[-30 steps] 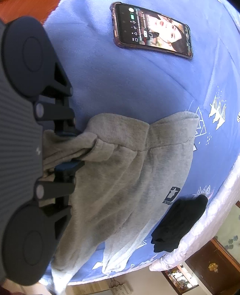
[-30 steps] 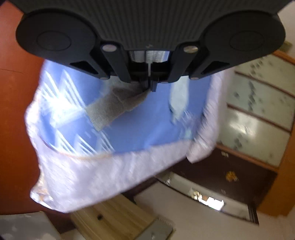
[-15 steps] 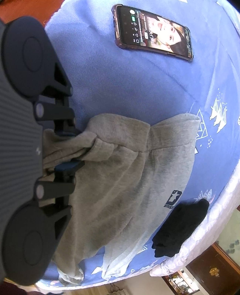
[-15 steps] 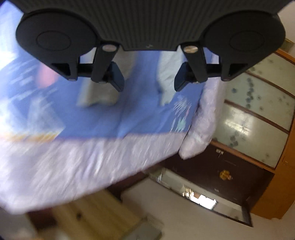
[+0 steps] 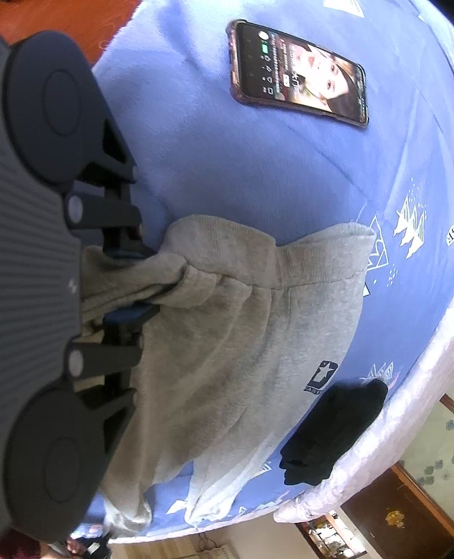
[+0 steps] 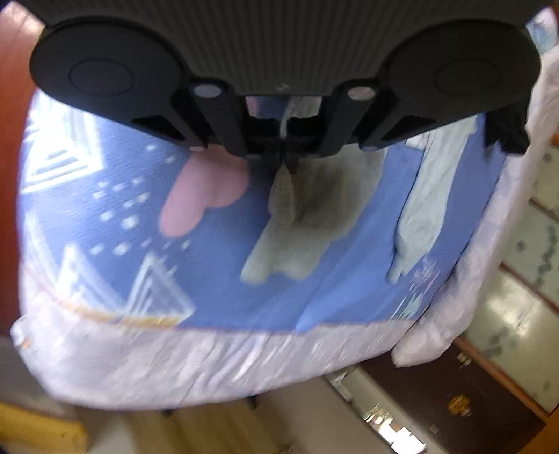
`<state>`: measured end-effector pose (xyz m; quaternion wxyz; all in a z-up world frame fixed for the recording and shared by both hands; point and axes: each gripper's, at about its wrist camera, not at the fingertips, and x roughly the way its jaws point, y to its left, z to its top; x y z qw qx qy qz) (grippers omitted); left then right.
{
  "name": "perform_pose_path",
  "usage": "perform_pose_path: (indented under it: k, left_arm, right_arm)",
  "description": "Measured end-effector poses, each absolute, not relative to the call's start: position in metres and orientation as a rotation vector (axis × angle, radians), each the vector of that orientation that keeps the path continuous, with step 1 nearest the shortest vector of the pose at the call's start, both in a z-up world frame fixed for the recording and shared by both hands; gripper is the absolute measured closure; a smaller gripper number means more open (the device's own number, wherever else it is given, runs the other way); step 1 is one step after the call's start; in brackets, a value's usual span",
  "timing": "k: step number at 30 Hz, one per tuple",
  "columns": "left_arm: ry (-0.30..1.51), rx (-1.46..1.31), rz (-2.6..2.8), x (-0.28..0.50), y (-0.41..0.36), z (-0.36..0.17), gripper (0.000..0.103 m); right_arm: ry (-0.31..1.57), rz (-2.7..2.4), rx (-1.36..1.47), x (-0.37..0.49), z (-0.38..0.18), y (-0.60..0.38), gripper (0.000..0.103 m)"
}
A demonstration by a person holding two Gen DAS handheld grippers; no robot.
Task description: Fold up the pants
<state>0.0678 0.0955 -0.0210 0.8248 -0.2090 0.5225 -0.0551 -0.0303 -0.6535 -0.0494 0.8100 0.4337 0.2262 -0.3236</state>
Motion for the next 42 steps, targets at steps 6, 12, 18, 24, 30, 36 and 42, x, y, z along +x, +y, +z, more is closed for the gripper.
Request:
perform_pose_path:
  k: [6,12,18,24,30,36,42]
  left_arm:
    - [1.119,-0.44,-0.172,0.066,0.088,-0.021,0.077]
    - [1.147,-0.429,-0.169,0.059,0.092,-0.027,0.065]
    - [1.127,-0.466,-0.184,0.047,0.108,-0.022,0.046]
    - [1.159,-0.567,-0.253,0.04,0.106,-0.033,0.019]
    - [1.216,-0.574,-0.285,0.048,0.085,-0.05,0.09]
    - [1.16,-0.595,-0.245,0.023,0.117,-0.031,0.091]
    - [1.204,-0.686,-0.192,0.001,0.146,-0.05,0.085]
  right_arm:
    - [0.362,-0.893,0.832,-0.09,-0.018,-0.669,0.095]
    - [0.426,-0.988,0.911,-0.109,-0.044,-0.665,0.042]
    - [0.375,-1.02,0.989,-0.142,-0.048,-0.644,0.041]
    - [0.392,-0.862,0.988,-0.141,-0.039,-0.595,0.041]
    - [0.469,-0.735,0.952,-0.11,-0.037,-0.562,0.041]
    - [0.482,-0.747,0.933,-0.106,-0.037,-0.55,0.042]
    - [0.42,-0.861,0.984,-0.128,-0.042,-0.569,0.041]
